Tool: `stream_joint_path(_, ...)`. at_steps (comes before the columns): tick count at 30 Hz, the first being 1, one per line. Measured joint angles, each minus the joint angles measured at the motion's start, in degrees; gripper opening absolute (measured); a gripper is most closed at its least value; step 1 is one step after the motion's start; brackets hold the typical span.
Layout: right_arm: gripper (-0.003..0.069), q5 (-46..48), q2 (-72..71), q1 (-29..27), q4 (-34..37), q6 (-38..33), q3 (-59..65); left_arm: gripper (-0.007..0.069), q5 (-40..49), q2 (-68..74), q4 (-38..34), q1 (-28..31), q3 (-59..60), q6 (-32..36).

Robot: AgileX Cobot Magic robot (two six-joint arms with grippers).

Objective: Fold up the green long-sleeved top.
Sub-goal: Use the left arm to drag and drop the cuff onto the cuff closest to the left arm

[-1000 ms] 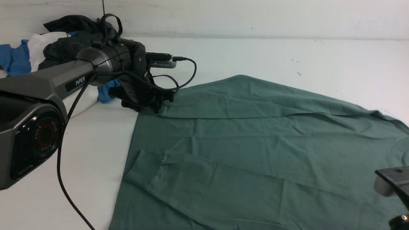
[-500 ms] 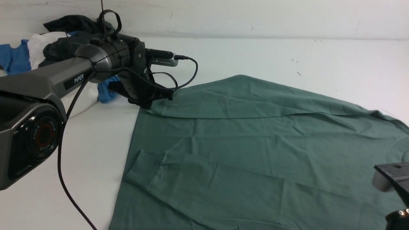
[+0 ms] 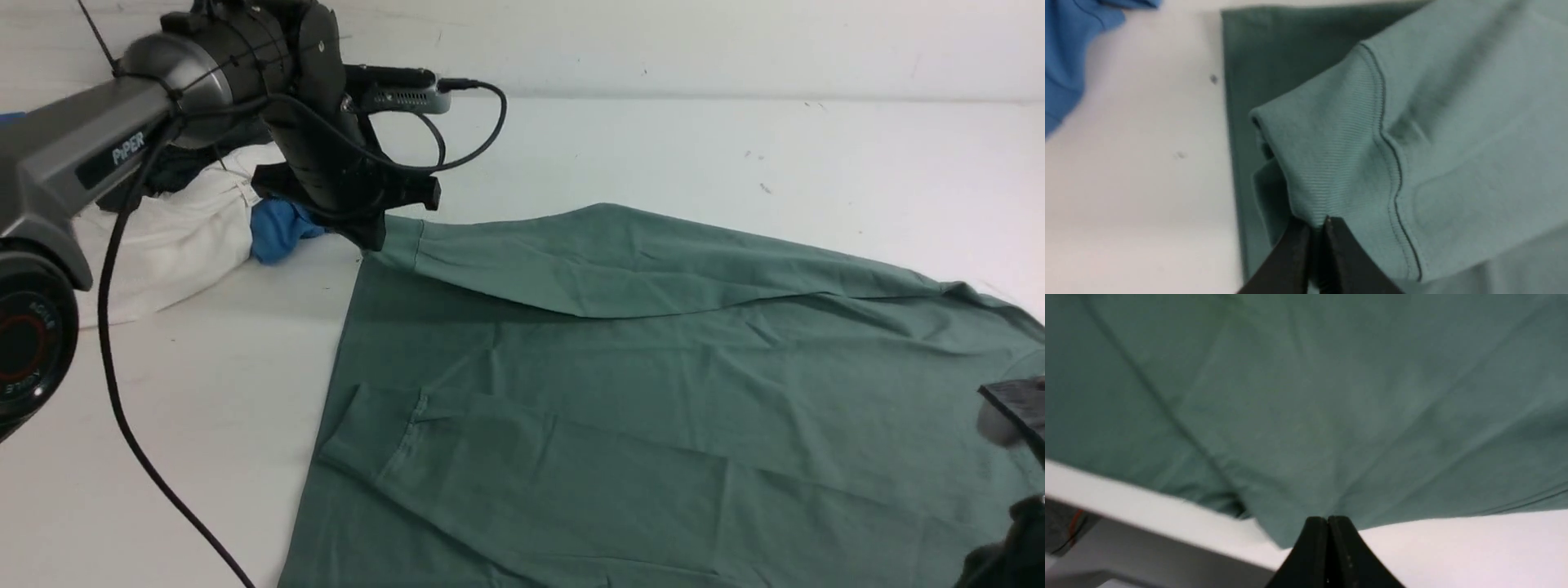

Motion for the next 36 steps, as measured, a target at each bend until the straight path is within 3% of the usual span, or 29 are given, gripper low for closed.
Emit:
stream_joint_path(5,-0.0007,0.3,0.0,0.0,-8.3,1.9,-3.9,0.0009,7.7,-4.1,-3.0,-1.0,0.0,1.0)
stream_joint_path(9,-0.0007,0.3,0.0,0.0,-11.3,2.5,-4.5,0.001,9.0,-6.2,-3.8,-3.0,0.1,1.0)
stream_joint_path(14,-0.0007,0.4,0.0,0.0,-11.5,3.3,-4.5,0.001,9.0,-11.1,-4.2,-5.7,6.0,0.5)
stream_joint_path(27,-0.0007,0.5,0.0,0.0,-11.4,3.3,-4.5,0.001,8.8,-25.3,-0.7,-10.3,34.2,-5.8)
stream_joint_path(36,-0.0007,0.2,0.0,0.0,-11.4,2.2,-4.5,0.001,5.6,-27.0,1.2,-10.3,41.9,-7.7)
